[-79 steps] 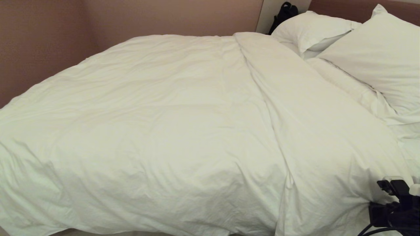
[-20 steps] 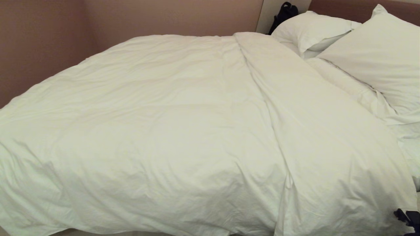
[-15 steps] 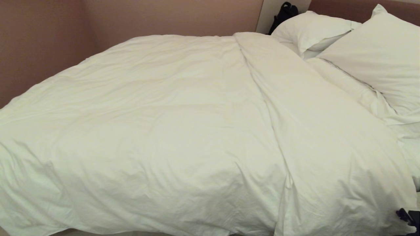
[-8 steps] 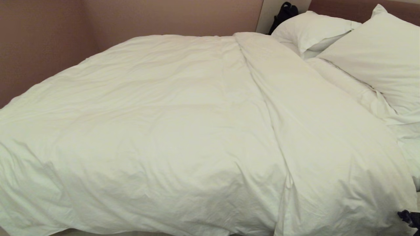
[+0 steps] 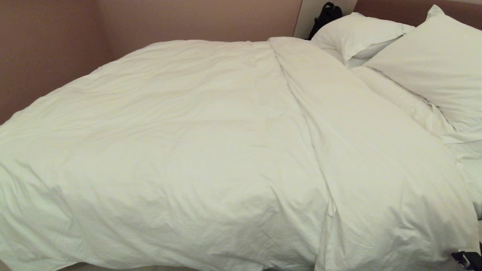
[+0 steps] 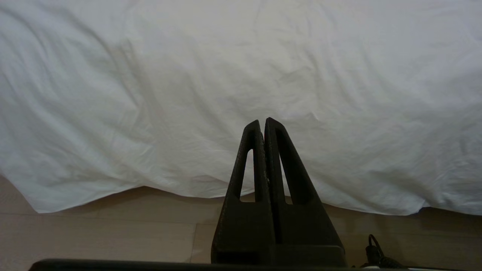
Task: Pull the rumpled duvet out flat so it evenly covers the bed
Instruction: Flatten the corners of the folded blanket
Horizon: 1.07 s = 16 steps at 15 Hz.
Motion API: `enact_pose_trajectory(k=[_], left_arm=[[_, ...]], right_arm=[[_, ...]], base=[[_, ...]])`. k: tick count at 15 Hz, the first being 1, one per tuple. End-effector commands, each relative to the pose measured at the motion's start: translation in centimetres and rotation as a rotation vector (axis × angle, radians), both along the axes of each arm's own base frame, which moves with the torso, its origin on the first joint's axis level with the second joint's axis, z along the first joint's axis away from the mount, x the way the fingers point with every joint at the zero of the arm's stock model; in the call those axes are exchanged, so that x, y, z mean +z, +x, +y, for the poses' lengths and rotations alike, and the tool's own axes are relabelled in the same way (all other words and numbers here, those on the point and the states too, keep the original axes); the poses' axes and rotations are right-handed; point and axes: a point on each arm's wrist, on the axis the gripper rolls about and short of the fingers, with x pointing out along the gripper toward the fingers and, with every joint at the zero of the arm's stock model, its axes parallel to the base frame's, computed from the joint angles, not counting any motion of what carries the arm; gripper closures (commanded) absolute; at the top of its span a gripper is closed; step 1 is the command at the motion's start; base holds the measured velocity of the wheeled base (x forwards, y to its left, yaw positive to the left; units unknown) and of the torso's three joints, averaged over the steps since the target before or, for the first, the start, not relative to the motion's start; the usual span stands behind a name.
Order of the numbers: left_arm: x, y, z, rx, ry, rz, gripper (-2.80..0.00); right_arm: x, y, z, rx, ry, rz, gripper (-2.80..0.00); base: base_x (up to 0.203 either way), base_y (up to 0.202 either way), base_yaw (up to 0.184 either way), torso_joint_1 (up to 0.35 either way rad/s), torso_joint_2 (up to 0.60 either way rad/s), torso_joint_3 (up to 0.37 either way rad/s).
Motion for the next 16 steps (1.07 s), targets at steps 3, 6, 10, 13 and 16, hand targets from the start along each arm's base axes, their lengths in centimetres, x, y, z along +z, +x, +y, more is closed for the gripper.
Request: enact_pose_trajectory(k=[3,6,10,13,16], left_arm=[[0.0,0.0,0.0,0.001,-0.001,-0.001,0.0],[0.0,0.0,0.0,0.001,-0.001,0.001,0.0],[0.0,0.0,0.0,0.001,-0.001,-0.001,0.0],[0.0,0.0,0.0,0.001,-0.001,-0.001,0.0],[0.0,0.0,0.0,0.001,-0.001,-0.001,0.0]], right_arm=[[-0.1,-0.3,-0.4,-0.004,0.008,-0.02,-2.8],[0.0,-0.4,-0.8,-0.013,0.007,-0.039,-2.8],[0.1,-0.4,-1.7,-0.036,-0.018,-0.064,-2.8],[0.2,-0.2,-2.0,-0.035,-0.028,-0.073,-2.8],[0.2,-0.1,-1.9,-0.018,-0.017,-0.089,-2.8]], base=[[0.0,0.0,0.0,0.0,0.0,0.0],[0.0,0.0,0.0,0.0,0.0,0.0],[0.0,0.0,0.0,0.0,0.0,0.0],[0.0,0.0,0.0,0.0,0.0,0.0],[0.0,0.0,0.0,0.0,0.0,0.0]])
